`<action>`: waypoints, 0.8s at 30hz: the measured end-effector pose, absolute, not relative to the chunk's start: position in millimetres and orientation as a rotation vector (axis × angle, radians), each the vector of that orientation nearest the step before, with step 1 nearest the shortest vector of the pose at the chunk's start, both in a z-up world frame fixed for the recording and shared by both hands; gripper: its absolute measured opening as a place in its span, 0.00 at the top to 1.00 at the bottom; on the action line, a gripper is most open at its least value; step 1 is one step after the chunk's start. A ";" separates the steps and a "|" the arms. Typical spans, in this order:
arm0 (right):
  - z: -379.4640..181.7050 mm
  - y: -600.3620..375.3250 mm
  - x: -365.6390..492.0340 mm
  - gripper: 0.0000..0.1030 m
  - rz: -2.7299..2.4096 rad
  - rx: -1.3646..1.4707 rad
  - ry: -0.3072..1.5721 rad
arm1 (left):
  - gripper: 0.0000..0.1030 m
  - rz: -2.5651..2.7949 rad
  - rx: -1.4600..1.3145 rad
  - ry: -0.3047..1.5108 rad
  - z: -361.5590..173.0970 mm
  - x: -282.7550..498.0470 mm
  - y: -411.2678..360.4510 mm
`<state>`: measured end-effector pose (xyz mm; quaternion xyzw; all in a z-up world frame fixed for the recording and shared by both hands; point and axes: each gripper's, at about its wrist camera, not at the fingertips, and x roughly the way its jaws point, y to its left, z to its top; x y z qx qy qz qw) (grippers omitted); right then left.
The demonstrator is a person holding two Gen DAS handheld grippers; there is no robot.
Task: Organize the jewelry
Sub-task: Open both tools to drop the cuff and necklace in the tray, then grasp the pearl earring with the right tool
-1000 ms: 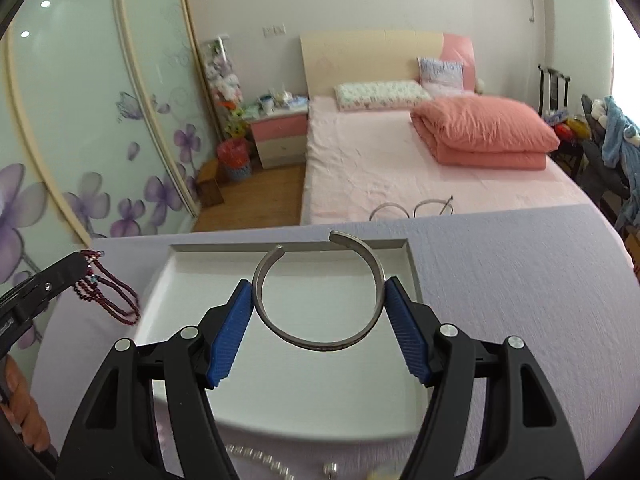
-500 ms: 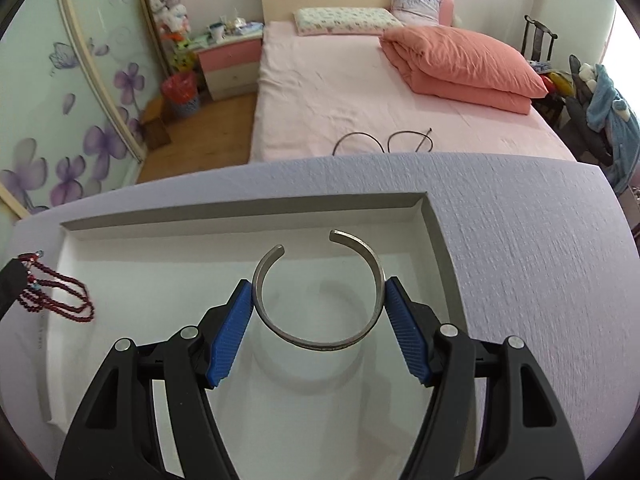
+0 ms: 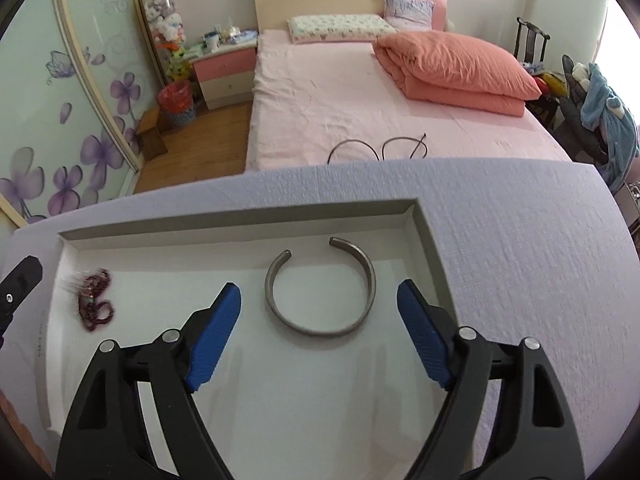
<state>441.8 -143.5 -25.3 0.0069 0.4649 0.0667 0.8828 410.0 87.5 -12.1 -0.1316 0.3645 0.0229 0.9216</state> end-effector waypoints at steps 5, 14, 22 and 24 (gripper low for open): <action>-6.3 -155.0 416.1 0.21 0.184 0.054 0.916 | 0.38 0.058 -0.301 0.707 6.1 373.7 103.2; 23.9 -186.6 312.0 0.21 0.260 0.040 0.739 | 0.14 0.110 -0.258 0.597 30.4 238.8 118.5; 10.6 -210.7 215.3 0.21 0.299 0.030 0.669 | 0.05 0.172 -0.220 0.521 20.2 121.8 111.4; 4.3 -214.1 198.2 0.21 0.289 0.016 0.653 | 0.04 0.179 -0.209 0.509 16.3 106.1 106.3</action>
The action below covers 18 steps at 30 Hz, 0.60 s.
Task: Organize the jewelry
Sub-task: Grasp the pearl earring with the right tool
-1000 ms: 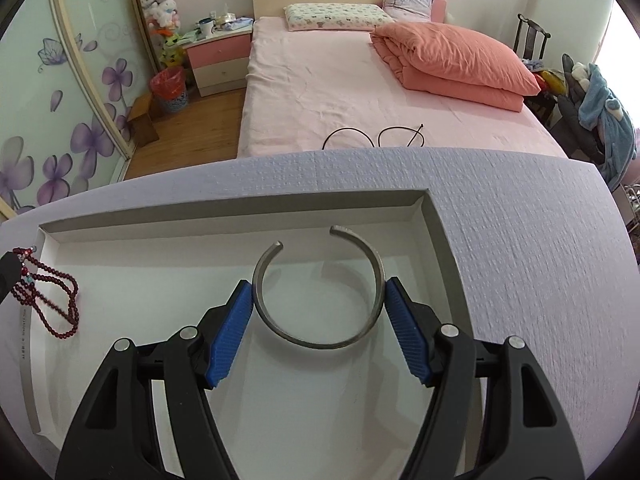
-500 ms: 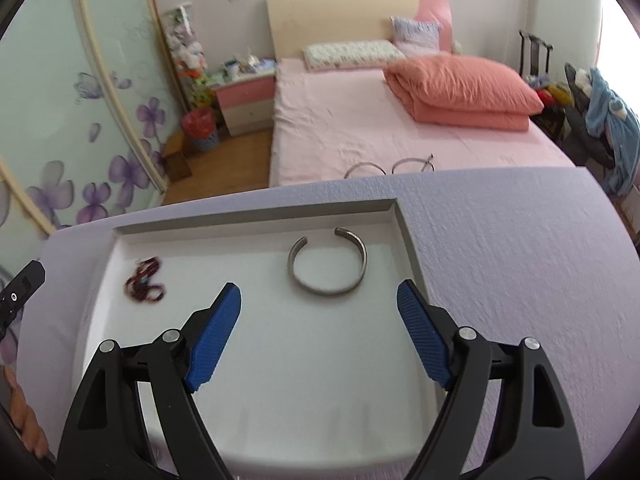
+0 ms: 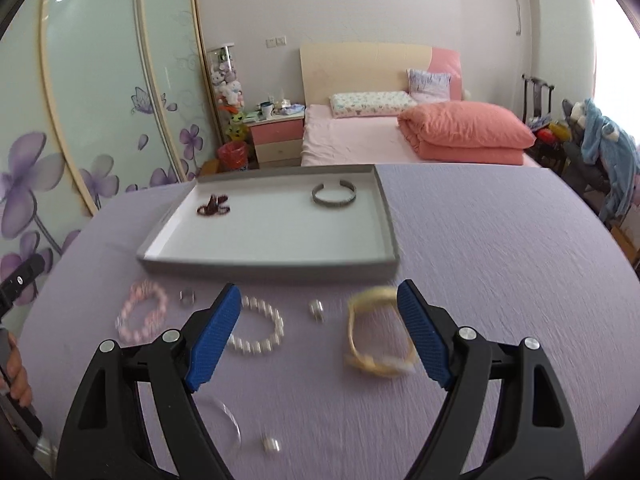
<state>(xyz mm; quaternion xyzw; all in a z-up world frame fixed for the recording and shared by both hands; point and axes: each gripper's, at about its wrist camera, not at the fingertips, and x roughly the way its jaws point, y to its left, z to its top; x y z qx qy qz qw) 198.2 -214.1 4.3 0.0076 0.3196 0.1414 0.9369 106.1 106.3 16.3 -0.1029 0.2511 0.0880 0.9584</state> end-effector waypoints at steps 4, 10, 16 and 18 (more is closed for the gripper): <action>-18.5 -218.0 170.0 0.21 0.301 0.015 0.678 | 0.04 0.169 -0.181 0.508 4.6 76.6 92.8; -51.6 -214.0 140.4 0.28 0.329 0.015 0.737 | 0.04 0.102 -0.155 0.536 -9.4 64.8 72.0; -72.5 -202.9 128.2 0.47 0.344 -0.004 0.784 | 0.04 0.061 -0.069 0.528 -15.8 57.5 49.0; -76.9 -200.8 127.4 0.50 0.342 -0.007 0.796 | 0.04 0.048 -0.067 0.531 -17.2 57.5 46.4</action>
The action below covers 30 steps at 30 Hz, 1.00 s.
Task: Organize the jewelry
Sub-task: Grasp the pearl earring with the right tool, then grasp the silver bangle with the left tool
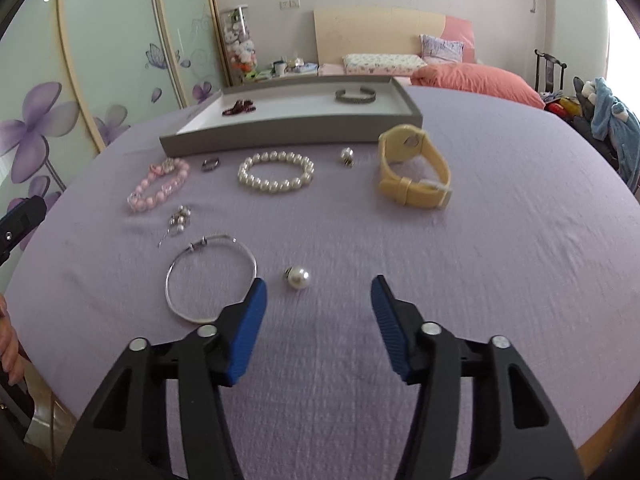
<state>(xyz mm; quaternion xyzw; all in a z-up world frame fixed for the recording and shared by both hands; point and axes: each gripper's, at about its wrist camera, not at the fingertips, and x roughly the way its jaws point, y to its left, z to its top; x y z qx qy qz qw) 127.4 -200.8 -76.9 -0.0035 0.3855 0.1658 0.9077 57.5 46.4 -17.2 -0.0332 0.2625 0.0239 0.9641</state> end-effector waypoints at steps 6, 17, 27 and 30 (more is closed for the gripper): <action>-82.0 -195.1 125.5 0.61 0.334 -0.028 0.795 | 0.04 0.039 -0.098 0.545 -21.8 55.4 48.4; -80.3 -182.3 128.8 0.73 0.315 -0.075 0.791 | 0.04 0.022 -0.123 0.571 -29.9 57.8 45.4; -79.8 -181.1 126.5 0.87 0.330 -0.099 0.779 | 0.04 -0.022 -0.124 0.586 -32.7 60.3 29.1; -79.7 -187.2 127.1 0.87 0.326 -0.075 0.784 | 0.04 -0.038 -0.118 0.596 -34.8 62.5 19.8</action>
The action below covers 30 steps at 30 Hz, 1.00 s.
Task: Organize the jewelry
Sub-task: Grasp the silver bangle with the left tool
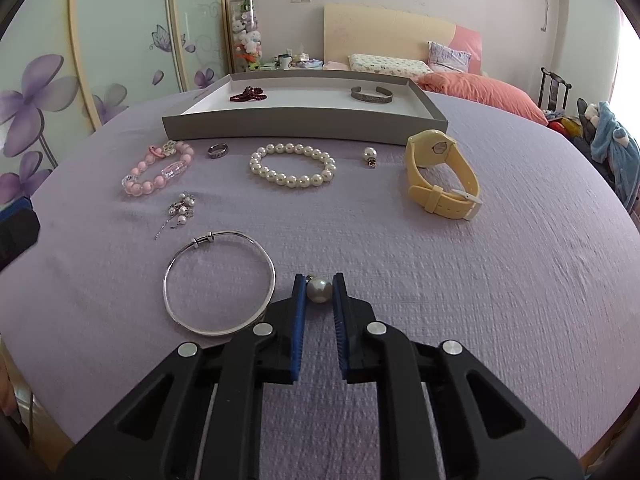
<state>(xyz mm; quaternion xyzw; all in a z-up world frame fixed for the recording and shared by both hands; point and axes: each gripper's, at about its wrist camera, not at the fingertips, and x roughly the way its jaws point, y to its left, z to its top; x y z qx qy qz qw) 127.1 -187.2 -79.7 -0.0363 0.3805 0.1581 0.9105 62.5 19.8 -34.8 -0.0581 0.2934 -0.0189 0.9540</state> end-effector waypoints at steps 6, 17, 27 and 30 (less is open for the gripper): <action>-73.3 -218.9 127.6 0.87 0.279 0.004 0.770 | 0.04 -0.084 -0.103 0.634 -43.1 72.5 -6.2; -55.5 -258.4 129.3 0.87 0.257 0.084 0.722 | 0.04 -0.096 -0.061 0.747 -70.3 107.3 -71.5; -56.5 -270.7 129.4 0.87 0.276 0.123 0.720 | 0.04 -0.034 -0.017 0.888 -88.0 134.1 -98.1; -55.4 -273.1 130.0 0.87 0.282 0.134 0.719 | 0.04 -0.009 -0.010 0.916 -88.4 144.2 -104.5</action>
